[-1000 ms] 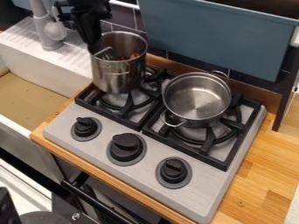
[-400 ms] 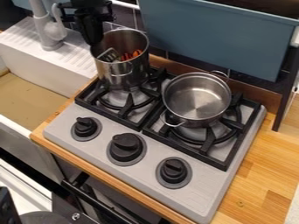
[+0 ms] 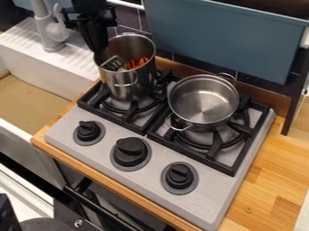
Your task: Put the silver pot on the left burner
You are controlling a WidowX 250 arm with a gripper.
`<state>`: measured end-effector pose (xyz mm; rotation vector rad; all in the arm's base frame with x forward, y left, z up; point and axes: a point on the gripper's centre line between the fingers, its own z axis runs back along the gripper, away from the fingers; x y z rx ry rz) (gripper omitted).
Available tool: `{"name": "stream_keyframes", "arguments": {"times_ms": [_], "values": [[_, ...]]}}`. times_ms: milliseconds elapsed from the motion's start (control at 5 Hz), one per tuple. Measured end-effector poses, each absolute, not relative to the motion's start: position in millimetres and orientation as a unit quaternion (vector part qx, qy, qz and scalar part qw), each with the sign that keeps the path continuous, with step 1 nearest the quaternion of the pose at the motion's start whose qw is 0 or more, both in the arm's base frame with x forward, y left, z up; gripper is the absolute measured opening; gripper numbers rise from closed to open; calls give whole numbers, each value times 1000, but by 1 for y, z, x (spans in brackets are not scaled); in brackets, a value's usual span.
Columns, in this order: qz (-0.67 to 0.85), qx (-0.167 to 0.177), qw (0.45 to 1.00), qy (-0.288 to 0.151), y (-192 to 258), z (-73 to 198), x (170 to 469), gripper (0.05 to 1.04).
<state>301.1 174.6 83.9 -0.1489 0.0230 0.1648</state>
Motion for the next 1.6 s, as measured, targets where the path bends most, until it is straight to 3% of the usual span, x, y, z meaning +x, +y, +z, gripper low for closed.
{"name": "stream_keyframes", "arguments": {"times_ms": [200, 400, 800, 1000, 1200, 1600], "values": [[77, -76, 994, 17, 172, 83, 297, 73], [90, -70, 993, 10, 175, 83, 299, 215], [118, -60, 991, -11, 174, 82, 309, 750], [120, -73, 990, -15, 168, 91, 309, 979], [110, -86, 989, -51, 158, 122, 309, 994], [119, -78, 988, -61, 127, 147, 310, 994]]}}
